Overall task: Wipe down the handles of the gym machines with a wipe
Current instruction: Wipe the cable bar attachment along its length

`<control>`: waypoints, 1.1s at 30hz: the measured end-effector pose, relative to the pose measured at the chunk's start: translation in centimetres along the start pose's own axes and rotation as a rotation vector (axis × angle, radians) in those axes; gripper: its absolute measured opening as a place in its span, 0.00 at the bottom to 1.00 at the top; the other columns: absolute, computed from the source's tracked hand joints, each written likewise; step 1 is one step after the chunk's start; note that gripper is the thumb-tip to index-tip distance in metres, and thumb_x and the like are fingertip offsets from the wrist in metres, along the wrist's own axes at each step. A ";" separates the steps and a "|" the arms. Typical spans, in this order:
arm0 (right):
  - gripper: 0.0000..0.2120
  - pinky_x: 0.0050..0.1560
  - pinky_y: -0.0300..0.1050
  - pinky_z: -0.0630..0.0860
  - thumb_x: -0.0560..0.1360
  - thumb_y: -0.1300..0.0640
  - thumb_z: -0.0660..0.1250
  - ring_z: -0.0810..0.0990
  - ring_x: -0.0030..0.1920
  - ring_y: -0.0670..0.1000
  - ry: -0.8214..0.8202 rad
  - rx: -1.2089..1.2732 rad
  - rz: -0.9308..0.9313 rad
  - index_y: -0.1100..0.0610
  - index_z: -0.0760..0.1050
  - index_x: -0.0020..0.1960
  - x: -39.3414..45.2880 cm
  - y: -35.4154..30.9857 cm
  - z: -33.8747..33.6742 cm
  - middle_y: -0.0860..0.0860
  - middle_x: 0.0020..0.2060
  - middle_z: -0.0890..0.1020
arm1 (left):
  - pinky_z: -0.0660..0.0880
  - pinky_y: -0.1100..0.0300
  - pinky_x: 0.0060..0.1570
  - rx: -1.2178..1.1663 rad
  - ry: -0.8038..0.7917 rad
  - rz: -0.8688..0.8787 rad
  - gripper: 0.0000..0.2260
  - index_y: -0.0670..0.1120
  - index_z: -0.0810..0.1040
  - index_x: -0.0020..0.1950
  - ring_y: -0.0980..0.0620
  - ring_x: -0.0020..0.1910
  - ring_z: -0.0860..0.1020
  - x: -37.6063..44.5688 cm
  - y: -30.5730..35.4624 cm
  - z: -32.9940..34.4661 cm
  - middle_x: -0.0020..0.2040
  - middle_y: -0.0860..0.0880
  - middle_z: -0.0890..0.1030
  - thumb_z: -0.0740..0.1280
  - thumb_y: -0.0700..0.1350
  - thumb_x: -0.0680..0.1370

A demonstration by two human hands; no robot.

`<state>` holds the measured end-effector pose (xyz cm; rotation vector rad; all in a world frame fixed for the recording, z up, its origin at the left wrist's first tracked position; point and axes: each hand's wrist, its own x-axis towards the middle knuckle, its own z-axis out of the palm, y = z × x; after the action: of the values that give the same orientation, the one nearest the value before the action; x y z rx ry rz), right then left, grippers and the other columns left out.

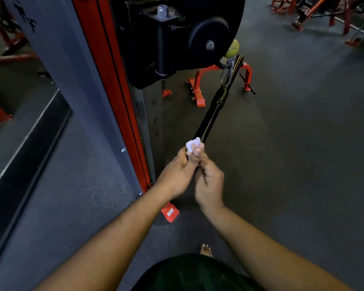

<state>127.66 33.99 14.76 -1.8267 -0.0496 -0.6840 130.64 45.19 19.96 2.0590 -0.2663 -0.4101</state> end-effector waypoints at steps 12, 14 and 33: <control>0.13 0.63 0.56 0.79 0.79 0.64 0.64 0.83 0.61 0.58 0.393 0.566 0.685 0.54 0.82 0.59 8.1 3.4 -1.3 0.58 0.59 0.84 | 0.77 0.45 0.58 0.295 0.074 0.024 0.35 0.55 0.58 0.80 0.41 0.65 0.78 1.1 -0.3 1.8 0.69 0.44 0.78 0.47 0.73 0.79; 0.12 0.43 0.47 0.81 0.79 0.58 0.66 0.83 0.52 0.58 0.315 0.654 0.803 0.55 0.83 0.60 8.4 2.9 -0.1 0.61 0.56 0.85 | 0.78 0.45 0.54 0.441 0.114 0.039 0.31 0.52 0.52 0.82 0.39 0.63 0.79 1.4 -0.4 2.3 0.71 0.42 0.76 0.50 0.66 0.84; 0.14 0.44 0.34 0.78 0.83 0.64 0.62 0.81 0.40 0.45 0.264 0.574 0.778 0.58 0.79 0.66 13.0 2.1 0.3 0.53 0.46 0.83 | 0.71 0.53 0.34 0.756 0.187 0.018 0.32 0.49 0.46 0.84 0.45 0.47 0.82 1.7 -0.4 2.3 0.62 0.43 0.80 0.46 0.64 0.85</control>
<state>139.34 29.69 19.02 -1.0589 0.5577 -0.2943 131.34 42.99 18.24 2.8101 -0.3636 -0.0984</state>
